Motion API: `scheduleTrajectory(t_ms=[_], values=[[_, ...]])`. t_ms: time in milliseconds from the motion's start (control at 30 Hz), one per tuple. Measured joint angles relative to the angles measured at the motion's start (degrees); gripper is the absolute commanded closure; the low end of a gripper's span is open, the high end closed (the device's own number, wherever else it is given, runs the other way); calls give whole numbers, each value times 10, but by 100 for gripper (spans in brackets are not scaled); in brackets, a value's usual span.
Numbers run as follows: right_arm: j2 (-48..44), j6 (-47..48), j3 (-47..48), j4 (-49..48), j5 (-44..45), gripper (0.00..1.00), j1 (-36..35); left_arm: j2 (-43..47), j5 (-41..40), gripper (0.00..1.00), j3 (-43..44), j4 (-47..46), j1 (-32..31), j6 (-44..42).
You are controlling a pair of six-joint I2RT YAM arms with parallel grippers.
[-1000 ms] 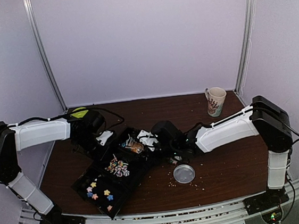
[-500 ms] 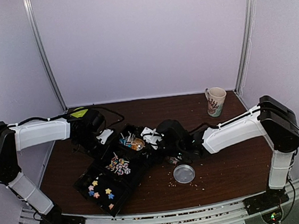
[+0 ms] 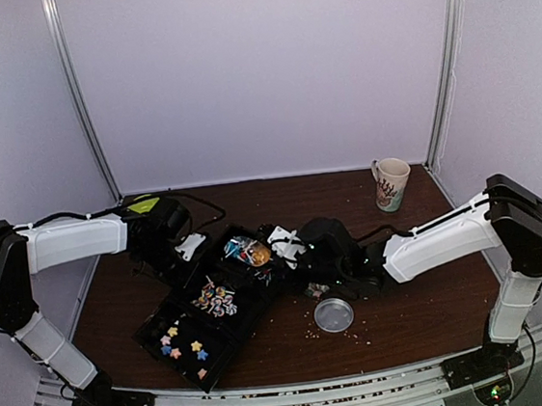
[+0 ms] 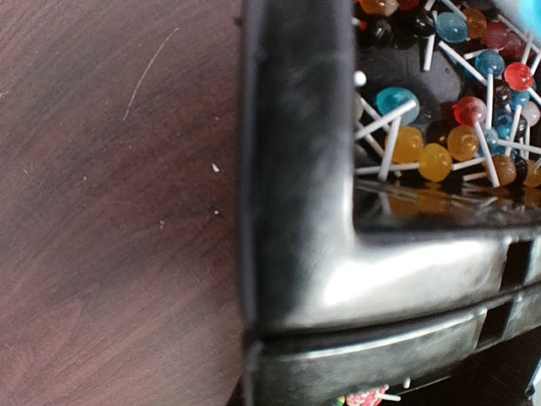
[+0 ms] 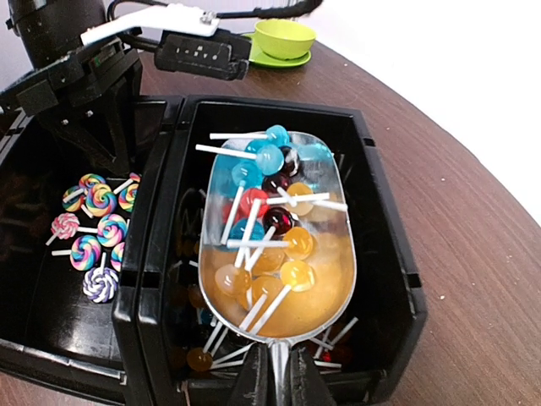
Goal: Pack the candies
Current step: Scoop the fake candies from the storage box, then place the fake candies in the packing bottle.
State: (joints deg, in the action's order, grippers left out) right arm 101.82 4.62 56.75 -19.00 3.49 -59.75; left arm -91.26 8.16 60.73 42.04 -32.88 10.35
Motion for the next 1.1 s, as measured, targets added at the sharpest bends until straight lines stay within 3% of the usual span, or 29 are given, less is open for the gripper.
scheduleTrajectory(t_ms=[667,1100], values=[[-127,4,-111,-59,45,100,0,4,0,100,0,0,14,0],[-282,-14,-132,87,101,100,0,9,-2,100,0,0,23,0]])
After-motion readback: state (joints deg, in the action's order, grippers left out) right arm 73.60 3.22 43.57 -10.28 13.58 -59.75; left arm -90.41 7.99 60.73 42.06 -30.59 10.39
